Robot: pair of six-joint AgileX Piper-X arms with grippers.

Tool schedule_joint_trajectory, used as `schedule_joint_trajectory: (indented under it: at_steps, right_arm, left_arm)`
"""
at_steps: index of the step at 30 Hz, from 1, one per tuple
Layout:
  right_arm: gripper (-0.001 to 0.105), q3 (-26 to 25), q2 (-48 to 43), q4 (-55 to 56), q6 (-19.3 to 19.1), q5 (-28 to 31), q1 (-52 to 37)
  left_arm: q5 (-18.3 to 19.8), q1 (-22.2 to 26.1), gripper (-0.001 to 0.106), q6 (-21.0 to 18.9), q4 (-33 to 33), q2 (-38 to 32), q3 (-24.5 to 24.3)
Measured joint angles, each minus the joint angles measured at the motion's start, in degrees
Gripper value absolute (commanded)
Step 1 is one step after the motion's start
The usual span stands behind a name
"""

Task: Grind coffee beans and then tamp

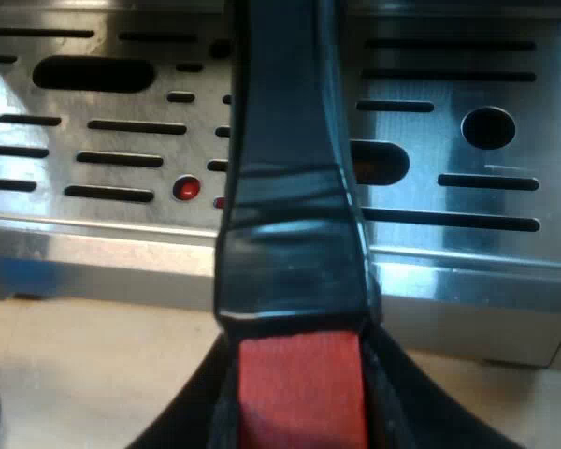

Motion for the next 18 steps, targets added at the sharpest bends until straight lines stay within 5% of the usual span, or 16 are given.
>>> schedule_joint_trajectory:
  at_steps: [18]
  right_arm:
    - [0.0, 0.6, 0.0, 4.8, 6.5, 6.6, 7.2]
  left_arm:
    - [0.0, 0.0, 0.073, 0.0, 0.0, 0.0, 0.0]
